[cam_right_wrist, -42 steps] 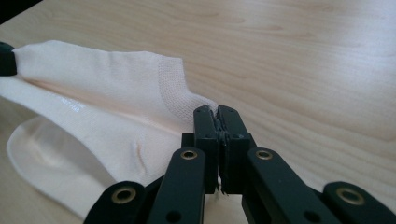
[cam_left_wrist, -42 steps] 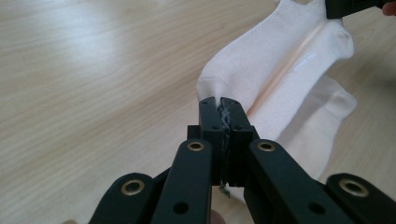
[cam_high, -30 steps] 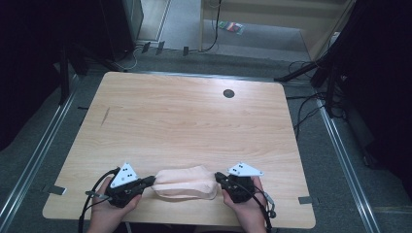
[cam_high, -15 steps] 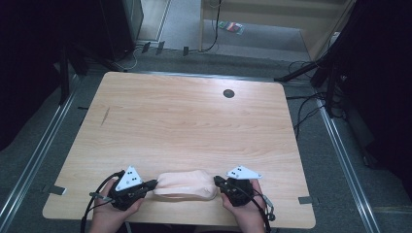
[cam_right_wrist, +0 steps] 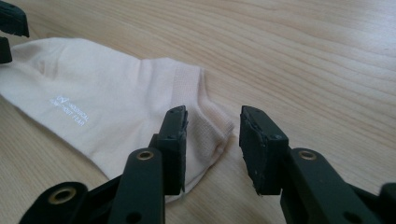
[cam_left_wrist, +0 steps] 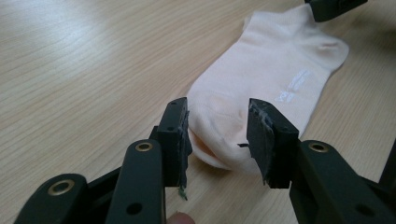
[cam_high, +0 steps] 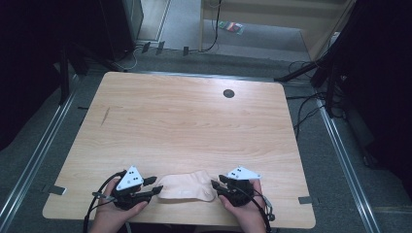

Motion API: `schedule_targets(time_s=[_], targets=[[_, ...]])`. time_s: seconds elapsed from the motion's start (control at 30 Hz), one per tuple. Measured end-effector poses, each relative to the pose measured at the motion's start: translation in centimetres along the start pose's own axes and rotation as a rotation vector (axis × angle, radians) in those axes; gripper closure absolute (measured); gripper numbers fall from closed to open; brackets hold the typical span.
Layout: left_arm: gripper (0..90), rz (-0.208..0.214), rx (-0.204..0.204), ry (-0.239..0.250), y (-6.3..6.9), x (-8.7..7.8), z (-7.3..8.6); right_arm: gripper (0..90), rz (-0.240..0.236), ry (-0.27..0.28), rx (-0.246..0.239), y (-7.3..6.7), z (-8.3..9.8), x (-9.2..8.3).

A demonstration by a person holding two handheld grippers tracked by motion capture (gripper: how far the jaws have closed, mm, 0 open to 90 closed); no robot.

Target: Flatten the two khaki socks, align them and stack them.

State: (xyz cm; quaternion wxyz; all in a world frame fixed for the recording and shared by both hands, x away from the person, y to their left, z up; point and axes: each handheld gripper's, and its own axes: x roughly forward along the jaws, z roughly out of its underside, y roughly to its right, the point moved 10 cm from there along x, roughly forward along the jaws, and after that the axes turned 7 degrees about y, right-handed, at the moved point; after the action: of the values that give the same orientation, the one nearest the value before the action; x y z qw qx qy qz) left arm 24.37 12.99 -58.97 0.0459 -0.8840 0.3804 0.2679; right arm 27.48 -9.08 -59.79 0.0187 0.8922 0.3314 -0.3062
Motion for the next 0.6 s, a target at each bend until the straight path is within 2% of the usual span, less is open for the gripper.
schedule_targets(time_s=[0.23,0.37,0.47,0.5,0.53,0.57,0.6], targets=[[63.0,-0.007,-0.029,-0.005,-0.4,0.0,0.3,62.0,0.002,0.020,0.015,0.2,-0.3,-0.2],[65.2,-0.005,-0.026,-0.005,-0.3,0.0,0.3,63.8,0.007,0.019,0.018,0.3,-0.2,-0.2],[66.6,-0.006,-0.015,-0.018,-0.3,0.2,0.6,71.6,-0.008,0.012,0.027,0.2,0.0,0.0],[66.9,-0.003,-0.011,-0.025,-0.2,0.4,0.7,71.6,-0.008,0.012,0.027,0.2,0.0,0.0],[67.1,-0.004,0.005,-0.042,-0.1,0.6,0.9,80.8,-0.018,-0.003,0.027,0.1,0.3,0.2],[67.2,-0.004,0.005,-0.042,-0.1,0.6,0.9,80.8,-0.018,-0.003,0.027,0.1,0.3,0.2],[67.2,-0.005,0.014,-0.048,0.0,0.8,1.0,86.1,-0.020,-0.009,0.023,0.0,0.4,0.3]])
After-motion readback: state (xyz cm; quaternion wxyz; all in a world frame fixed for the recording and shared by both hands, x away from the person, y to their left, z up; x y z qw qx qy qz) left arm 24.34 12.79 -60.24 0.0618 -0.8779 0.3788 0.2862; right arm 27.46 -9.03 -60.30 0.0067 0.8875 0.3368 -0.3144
